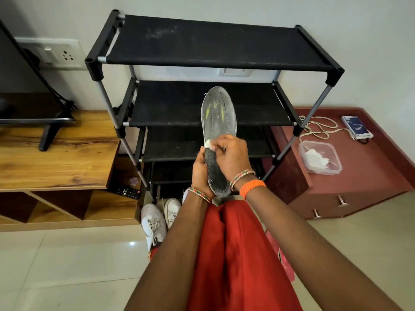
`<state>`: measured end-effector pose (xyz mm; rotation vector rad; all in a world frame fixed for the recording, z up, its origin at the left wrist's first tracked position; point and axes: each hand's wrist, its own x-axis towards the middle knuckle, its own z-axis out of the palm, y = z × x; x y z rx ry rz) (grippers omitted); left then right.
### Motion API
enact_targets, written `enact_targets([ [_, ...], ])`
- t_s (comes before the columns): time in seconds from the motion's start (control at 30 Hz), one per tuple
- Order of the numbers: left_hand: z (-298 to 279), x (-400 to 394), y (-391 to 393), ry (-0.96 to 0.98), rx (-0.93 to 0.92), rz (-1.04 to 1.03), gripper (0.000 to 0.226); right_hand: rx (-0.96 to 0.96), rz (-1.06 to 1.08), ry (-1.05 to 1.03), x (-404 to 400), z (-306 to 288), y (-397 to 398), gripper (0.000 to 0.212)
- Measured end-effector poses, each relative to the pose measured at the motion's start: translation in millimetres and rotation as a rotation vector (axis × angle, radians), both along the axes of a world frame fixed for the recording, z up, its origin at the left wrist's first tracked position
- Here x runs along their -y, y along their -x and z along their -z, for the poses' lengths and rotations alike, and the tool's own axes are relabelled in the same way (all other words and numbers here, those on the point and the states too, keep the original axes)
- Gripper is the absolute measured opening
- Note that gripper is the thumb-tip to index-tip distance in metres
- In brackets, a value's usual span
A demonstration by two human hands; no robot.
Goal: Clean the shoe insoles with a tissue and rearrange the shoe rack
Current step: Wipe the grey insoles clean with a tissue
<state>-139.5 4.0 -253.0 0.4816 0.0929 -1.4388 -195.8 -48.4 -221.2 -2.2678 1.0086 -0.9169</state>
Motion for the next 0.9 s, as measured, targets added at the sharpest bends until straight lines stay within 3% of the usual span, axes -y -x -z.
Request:
enact_targets([
  [0.17, 1, 3, 1, -0.060, 0.074, 0.034, 0.049, 0.018, 0.087, -0.077, 16, -2, -3, 0.015],
  [0.37, 7, 14, -10, -0.089, 0.064, 0.003, 0.059, -0.081, -0.137, -0.002, -1, 15, 7, 0.018],
  [0.57, 9, 20, -7, -0.129, 0.147, 0.108, 0.051, -0.211, 0.026, -0.018, 53, 17, 3, 0.022],
  [0.77, 15, 27, -18, -0.181, 0.140, 0.042, 0.061, -0.258, -0.274, 0.134, 13, 28, 15, 0.035],
  [0.9, 14, 26, -16, -0.187, 0.118, 0.025, 0.055, -0.304, -0.271, 0.199, 25, 27, 5, 0.034],
])
